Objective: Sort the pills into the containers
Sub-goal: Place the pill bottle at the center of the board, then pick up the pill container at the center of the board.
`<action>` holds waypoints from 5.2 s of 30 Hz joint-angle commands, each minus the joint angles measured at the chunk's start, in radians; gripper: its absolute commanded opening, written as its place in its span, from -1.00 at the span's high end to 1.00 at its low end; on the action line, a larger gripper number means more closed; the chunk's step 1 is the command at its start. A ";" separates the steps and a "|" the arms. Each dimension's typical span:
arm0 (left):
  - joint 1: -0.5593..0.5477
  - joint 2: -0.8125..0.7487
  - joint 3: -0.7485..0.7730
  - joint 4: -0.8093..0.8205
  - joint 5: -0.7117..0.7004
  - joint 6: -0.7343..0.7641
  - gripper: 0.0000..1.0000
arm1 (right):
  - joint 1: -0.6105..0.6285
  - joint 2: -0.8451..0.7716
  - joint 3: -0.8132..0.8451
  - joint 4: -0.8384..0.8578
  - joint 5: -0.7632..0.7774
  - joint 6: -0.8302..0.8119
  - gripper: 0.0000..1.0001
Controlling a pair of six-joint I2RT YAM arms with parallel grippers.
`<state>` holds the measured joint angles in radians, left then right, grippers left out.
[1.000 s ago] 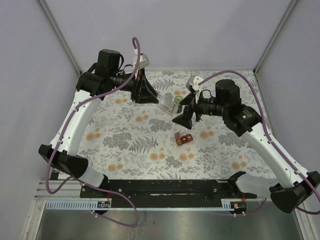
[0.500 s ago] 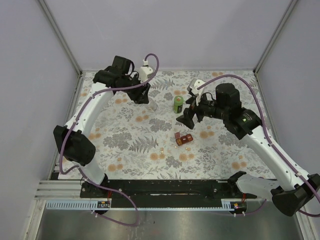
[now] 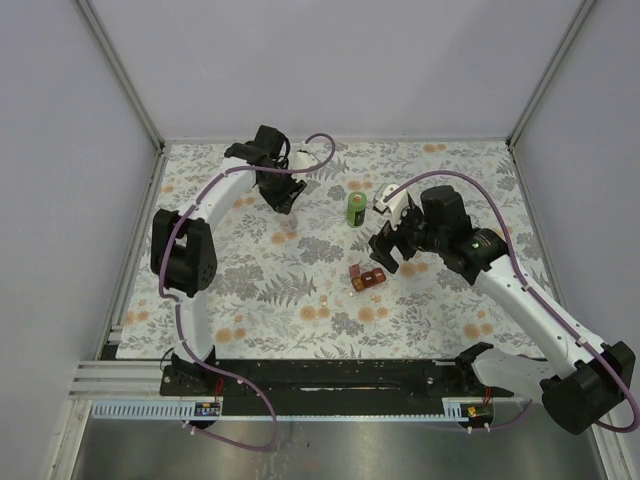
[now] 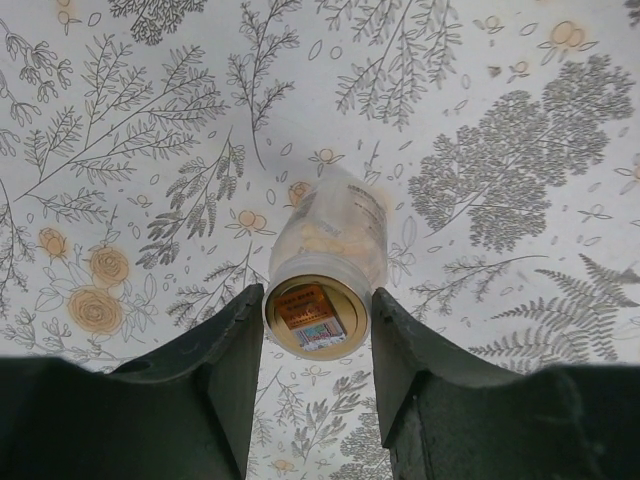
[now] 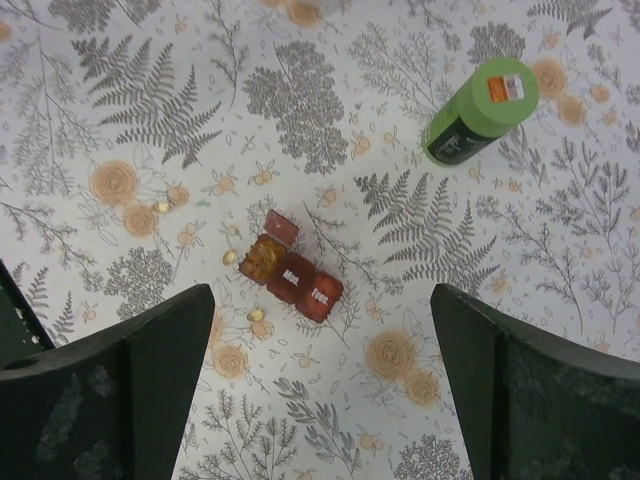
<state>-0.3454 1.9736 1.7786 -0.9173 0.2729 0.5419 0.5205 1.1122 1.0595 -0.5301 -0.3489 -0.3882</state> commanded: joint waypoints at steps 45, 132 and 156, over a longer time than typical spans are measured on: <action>0.000 0.042 0.081 0.092 -0.129 0.024 -0.72 | -0.007 0.026 -0.082 -0.094 0.022 -0.207 -0.99; 0.051 -0.277 -0.025 0.121 -0.008 -0.057 -0.98 | -0.027 0.649 0.053 -0.231 -0.096 -1.011 -0.55; 0.049 -0.280 -0.036 0.121 -0.006 -0.056 -0.98 | 0.013 0.640 -0.007 -0.142 -0.019 -0.989 -0.43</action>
<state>-0.2970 1.6974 1.7397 -0.8322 0.2409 0.4965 0.5209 1.7630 1.0721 -0.7067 -0.3824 -1.3838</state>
